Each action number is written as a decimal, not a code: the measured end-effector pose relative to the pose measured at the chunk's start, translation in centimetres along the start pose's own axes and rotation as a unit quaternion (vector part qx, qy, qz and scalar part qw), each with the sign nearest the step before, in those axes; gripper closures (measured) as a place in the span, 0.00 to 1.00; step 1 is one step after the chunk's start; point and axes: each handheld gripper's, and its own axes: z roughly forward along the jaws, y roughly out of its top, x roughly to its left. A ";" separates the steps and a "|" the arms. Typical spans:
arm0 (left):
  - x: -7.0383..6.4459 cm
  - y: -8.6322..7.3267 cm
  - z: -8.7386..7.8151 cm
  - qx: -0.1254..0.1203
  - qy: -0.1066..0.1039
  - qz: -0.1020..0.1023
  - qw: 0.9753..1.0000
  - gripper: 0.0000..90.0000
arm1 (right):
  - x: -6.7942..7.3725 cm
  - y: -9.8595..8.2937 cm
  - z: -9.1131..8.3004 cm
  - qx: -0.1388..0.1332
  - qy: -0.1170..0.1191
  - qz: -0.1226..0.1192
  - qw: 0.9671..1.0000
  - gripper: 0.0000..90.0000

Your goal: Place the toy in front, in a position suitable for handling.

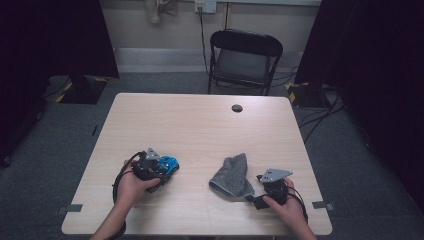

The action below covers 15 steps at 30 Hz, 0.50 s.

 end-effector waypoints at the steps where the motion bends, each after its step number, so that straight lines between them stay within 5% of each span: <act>1: 0.0 0.0 0.0 0.000 0.000 0.000 1.000 0.28 | 0.0 0.0 0.0 0.000 0.000 0.000 1.000 0.13; 15: 0.0 -0.1 -0.8 -0.003 -0.011 -0.013 1.000 0.21 | 0.0 0.0 0.0 0.000 0.000 0.000 1.000 0.13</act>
